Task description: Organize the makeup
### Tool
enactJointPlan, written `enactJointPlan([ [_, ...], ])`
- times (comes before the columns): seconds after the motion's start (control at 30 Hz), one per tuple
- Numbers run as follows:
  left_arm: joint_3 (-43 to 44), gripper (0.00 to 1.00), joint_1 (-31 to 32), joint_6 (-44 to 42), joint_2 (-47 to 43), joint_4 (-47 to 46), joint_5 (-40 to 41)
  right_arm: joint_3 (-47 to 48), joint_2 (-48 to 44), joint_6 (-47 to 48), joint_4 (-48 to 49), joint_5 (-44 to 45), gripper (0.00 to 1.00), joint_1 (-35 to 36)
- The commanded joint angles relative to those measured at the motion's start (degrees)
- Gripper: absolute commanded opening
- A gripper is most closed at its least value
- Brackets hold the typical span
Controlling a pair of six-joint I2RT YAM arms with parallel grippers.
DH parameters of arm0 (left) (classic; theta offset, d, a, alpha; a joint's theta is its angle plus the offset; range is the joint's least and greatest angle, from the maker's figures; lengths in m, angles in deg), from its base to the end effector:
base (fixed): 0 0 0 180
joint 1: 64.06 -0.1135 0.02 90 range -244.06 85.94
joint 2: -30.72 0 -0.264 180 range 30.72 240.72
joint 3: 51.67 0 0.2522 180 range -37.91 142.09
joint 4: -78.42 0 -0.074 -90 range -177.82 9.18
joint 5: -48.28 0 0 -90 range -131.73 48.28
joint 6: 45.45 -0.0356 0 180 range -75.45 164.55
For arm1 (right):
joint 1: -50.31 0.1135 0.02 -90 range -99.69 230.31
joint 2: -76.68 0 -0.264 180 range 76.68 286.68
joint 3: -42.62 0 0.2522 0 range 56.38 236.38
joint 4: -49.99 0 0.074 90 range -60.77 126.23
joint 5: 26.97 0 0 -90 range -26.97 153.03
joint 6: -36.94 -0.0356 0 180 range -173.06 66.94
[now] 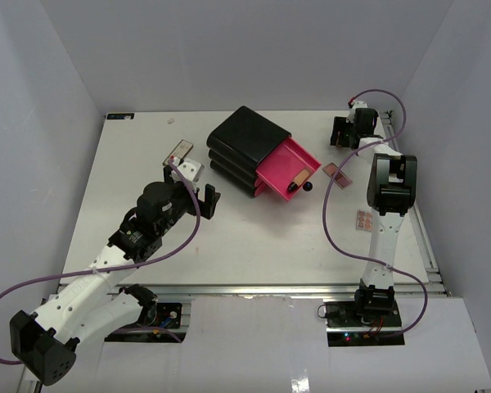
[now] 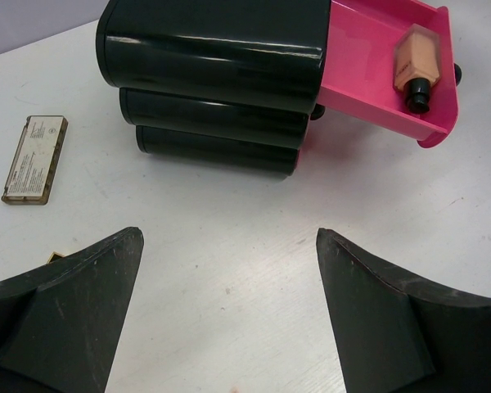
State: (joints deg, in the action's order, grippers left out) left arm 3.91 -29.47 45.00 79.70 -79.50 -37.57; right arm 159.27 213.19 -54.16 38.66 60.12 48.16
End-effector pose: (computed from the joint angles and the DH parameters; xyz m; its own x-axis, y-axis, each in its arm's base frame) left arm 0.1684 -0.1130 0.3124 -0.2237 0.1448 -0.9638 0.5071 0.8618 0.0117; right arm 0.5421 -0.0185 0.1528 -0.5175 0.0386 -0.8548 0.0040 0.9991 0.0427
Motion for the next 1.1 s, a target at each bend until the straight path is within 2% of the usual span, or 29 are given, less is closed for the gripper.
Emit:
enactJointPlan([
  [0.0,-0.1,0.98,-0.4,-0.2,-0.1,-1.0,-1.2,0.5,-1.5,0.7,0.9,0.4,0.69,0.1],
  [0.1,-0.1,0.98,-0.5,-0.2,-0.1,-1.0,-1.3,0.0,-1.9,0.7,1.3,0.1,0.67,0.1],
  [0.43,-0.2,0.98,-0.6,-0.2,-0.1,-1.1,-1.3,-3.0,-4.8,4.3,3.3,-0.1,0.39,0.1],
  [0.67,-0.2,0.98,-0.8,-0.2,-0.3,-1.1,-1.5,-7.0,-9.2,7.8,4.4,-1.6,0.24,0.1],
  [0.83,-0.1,0.98,-0.8,-0.2,-0.8,-1.1,-2.0,-17.4,-22.2,15.2,6.6,-6.0,0.15,0.4],
  [0.87,0.0,0.98,-0.8,-0.2,-0.9,-1.0,-2.2,-20.8,-25.1,19.0,6.4,-7.8,0.15,0.6],
  [1.0,0.3,0.98,-0.8,-0.2,-1.6,-0.9,-3.3,-27.6,-38.8,28.0,2.1,-10.8,0.12,2.0],
  [1.07,0.2,0.98,-0.8,-0.2,-2.2,-0.8,-3.6,-29.1,-42.3,31.2,-0.1,-11.4,0.11,2.8],
])
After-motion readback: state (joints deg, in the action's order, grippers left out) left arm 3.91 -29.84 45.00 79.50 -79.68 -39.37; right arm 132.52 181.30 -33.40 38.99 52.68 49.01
